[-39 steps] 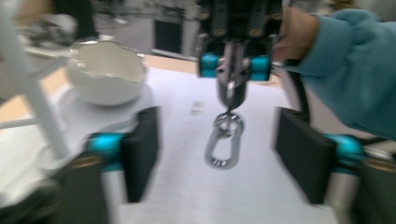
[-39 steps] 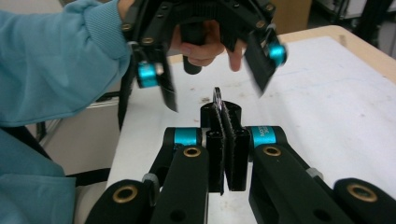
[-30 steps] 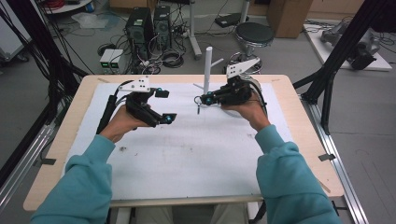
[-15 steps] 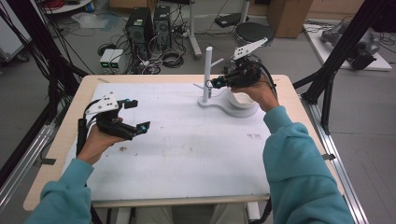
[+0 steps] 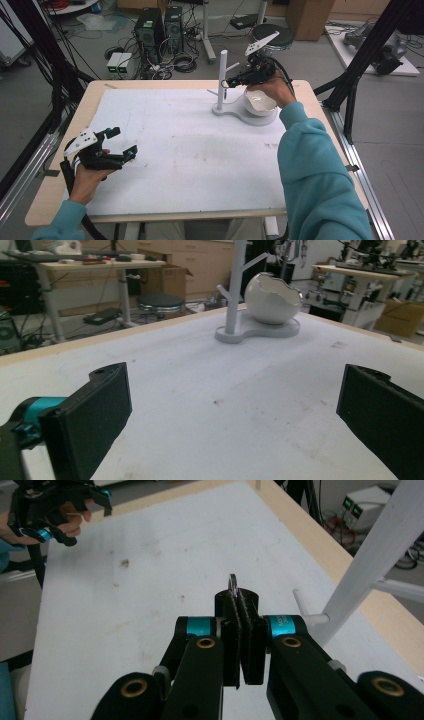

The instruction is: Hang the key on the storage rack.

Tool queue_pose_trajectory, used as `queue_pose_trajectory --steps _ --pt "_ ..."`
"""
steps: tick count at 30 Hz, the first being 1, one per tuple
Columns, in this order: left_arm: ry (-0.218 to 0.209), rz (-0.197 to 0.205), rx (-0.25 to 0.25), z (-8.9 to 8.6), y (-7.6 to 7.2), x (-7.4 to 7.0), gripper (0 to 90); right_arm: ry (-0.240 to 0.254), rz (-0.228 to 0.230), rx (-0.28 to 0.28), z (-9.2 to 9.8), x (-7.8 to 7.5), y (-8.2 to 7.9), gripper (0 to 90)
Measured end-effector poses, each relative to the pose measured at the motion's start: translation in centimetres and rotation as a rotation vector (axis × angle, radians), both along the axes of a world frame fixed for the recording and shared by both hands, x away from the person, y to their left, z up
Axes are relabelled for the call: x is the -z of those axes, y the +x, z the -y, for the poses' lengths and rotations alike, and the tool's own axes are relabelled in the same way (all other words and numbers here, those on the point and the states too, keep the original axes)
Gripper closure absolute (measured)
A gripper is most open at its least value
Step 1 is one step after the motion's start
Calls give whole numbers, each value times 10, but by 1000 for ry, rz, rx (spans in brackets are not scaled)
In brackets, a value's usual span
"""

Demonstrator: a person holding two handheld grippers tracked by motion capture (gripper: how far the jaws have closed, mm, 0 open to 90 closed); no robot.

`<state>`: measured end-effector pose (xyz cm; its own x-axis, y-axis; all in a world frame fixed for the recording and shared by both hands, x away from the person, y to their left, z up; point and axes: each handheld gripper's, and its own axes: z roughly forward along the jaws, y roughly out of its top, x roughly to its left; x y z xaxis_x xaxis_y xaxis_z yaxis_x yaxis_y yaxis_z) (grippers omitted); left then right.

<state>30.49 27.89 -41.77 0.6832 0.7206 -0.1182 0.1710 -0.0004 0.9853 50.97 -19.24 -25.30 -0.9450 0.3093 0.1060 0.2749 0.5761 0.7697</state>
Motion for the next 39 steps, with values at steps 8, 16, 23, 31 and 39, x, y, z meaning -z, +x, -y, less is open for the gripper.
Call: queue_pose_trajectory --steps 8,16,23,31,39 --pt "-20 23 -65 -9 -17 25 16 -42 -18 11 -6 4 9 893" --pt "-38 76 -102 -15 -24 38 17 -76 -39 23 -10 11 14 893" --pt "-24 97 -108 -15 -26 43 17 -100 -48 43 -11 18 20 892" --pt "-18 118 -101 -14 -28 43 17 -120 -49 61 -11 24 26 892" --pt "-11 123 -98 -15 -28 43 17 -122 -58 75 -12 29 31 892"
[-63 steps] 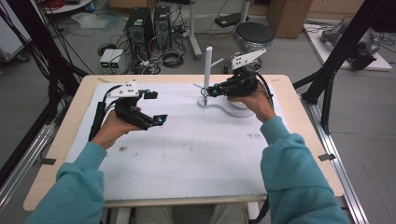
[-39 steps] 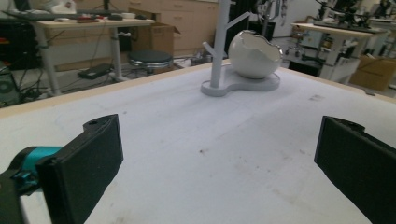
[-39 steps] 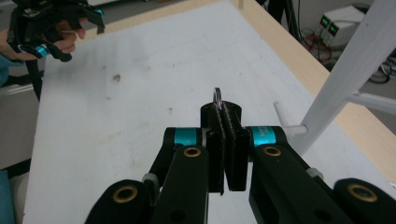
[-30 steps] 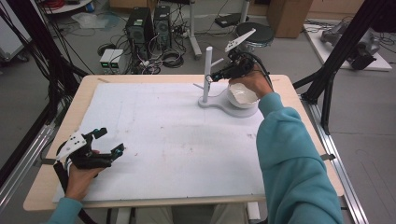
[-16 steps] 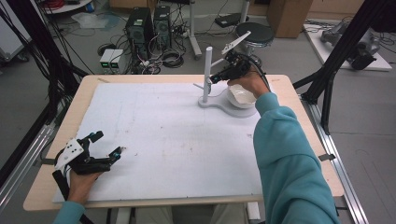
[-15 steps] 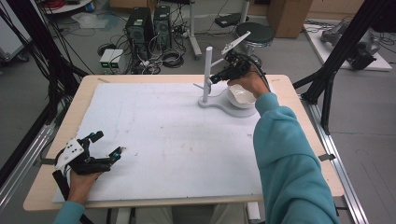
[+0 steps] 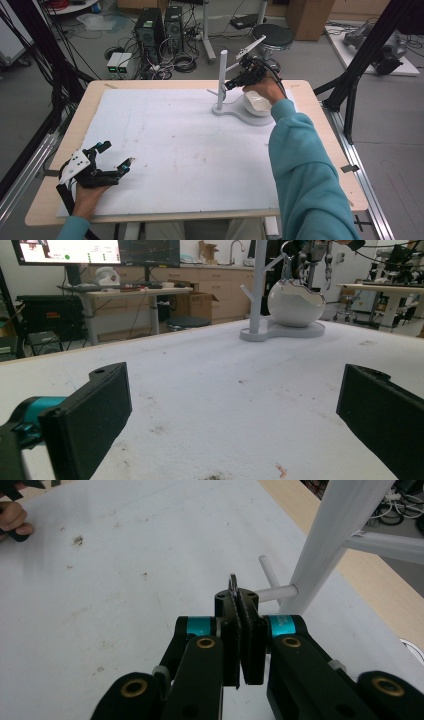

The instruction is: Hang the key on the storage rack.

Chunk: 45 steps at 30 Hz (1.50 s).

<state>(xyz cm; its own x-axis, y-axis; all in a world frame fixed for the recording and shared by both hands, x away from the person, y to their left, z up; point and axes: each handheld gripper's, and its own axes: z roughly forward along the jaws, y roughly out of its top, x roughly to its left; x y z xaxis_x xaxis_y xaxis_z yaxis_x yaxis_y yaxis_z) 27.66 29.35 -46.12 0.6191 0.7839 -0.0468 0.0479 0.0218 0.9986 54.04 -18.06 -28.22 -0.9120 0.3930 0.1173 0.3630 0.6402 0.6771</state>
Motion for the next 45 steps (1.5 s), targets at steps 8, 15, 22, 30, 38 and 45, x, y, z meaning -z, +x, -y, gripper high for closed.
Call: queue_pose_trajectory --steps 8,15,22,30,38,45 --pt "-9 2 -1 0 0 0 17 -3 16 2 0 2 3 892" --pt "-9 3 -1 0 0 0 17 9 9 11 3 4 6 891" --pt "-1 6 0 0 -1 0 17 2 -9 27 2 8 8 888" --pt "-1 7 0 0 -1 0 17 12 2 56 2 11 10 810" --pt "-2 6 -1 0 0 0 17 33 20 65 10 6 6 703" --pt "-3 5 -3 1 -1 0 17 110 37 89 28 -6 -11 202"
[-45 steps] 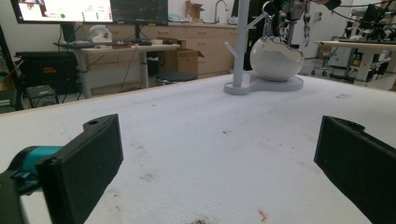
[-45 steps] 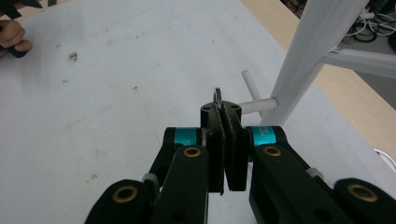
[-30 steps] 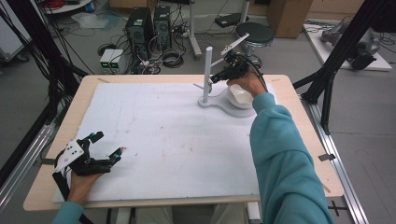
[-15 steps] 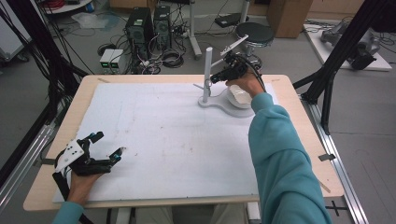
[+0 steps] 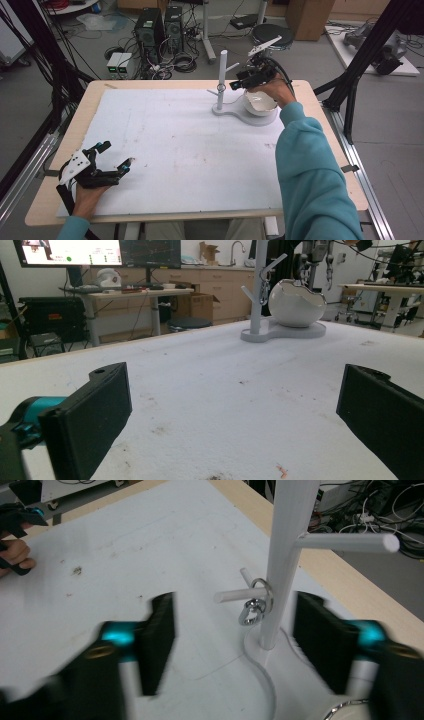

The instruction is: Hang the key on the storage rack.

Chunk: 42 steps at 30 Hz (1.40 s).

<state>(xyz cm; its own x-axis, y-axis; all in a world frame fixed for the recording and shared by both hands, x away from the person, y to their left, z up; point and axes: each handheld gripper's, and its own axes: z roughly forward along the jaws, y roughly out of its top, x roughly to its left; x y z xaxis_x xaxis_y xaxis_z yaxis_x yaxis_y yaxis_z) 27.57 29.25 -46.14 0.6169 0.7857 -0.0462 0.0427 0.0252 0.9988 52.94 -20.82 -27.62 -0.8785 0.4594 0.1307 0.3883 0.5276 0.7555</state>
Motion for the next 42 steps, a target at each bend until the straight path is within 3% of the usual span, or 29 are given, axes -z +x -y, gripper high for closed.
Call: queue_pose_trajectory --steps 1,3,4,5,6,9,11,16,20,23,25,29,32,34,42 --pt "-1 0 0 0 0 0 17 -4 17 9 1 -1 -3 115" --pt "-1 -1 0 -1 0 0 17 20 63 27 6 -3 -15 87" --pt "1 0 -1 -1 0 0 17 34 69 30 10 -4 -21 2" --pt "2 1 0 -1 0 0 17 27 58 34 12 -5 -27 5" --pt "1 -1 0 0 0 0 17 18 81 40 16 -5 -36 5" --pt "0 -4 1 -1 0 0 17 79 136 28 27 0 -63 5" --pt "-2 -6 -2 -1 1 0 17 95 166 37 34 4 -80 5" --pt "0 -5 -3 -1 1 0 17 197 252 101 61 25 -124 5" --pt "1 -4 -2 -1 0 0 17 247 297 171 85 47 -154 5" --pt "1 -5 -1 -1 1 0 17 279 309 188 98 63 -171 5" --pt "2 -5 -2 0 1 0 17 296 340 205 106 77 -183 5" --pt "4 -2 -3 0 0 0 17 326 389 245 117 102 -200 5" --pt "14 4 1 1 0 0 17 379 419 271 126 121 -209 5" --pt "17 1 3 1 0 0 17 376 436 283 129 132 -214 5" --pt "26 1 0 2 0 0 17 410 436 333 135 165 -220 5"
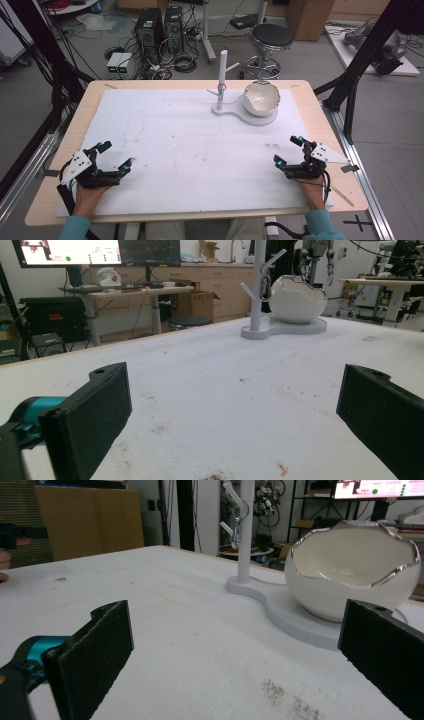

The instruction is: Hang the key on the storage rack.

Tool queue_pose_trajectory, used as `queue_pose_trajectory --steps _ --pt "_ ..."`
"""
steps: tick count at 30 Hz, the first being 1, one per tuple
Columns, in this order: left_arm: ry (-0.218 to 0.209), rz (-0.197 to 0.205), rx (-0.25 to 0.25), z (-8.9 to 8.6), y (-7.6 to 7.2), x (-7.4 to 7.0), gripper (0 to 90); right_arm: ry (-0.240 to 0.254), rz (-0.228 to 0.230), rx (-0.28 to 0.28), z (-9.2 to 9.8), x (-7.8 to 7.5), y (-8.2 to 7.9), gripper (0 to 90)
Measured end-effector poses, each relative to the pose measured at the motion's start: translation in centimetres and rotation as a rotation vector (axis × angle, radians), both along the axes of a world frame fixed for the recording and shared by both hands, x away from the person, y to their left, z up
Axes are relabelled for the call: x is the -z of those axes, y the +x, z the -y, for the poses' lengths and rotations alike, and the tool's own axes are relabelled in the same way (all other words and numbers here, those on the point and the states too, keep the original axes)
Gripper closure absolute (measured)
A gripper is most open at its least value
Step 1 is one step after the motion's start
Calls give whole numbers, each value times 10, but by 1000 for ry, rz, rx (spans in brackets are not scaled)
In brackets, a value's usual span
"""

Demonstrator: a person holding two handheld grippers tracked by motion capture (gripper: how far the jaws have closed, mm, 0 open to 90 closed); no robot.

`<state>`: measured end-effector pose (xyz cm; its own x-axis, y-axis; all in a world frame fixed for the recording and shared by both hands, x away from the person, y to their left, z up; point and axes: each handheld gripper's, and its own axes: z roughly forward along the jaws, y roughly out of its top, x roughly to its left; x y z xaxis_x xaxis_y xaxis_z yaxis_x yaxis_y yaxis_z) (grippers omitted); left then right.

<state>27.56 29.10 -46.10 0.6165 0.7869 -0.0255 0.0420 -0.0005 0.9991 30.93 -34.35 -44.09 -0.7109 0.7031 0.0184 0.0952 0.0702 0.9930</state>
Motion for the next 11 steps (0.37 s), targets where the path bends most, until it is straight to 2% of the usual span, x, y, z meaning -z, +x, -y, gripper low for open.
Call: queue_pose_trajectory --steps 2,3,7,11 --pt "2 1 4 0 0 0 17 16 -4 17 1 7 -3 5" --pt "2 3 2 1 0 0 17 13 18 26 1 7 -4 5" --pt "-1 17 0 0 -2 0 17 -13 20 27 -1 7 -5 5" --pt "-6 22 -2 0 -2 1 17 -16 27 35 -1 7 -6 5"
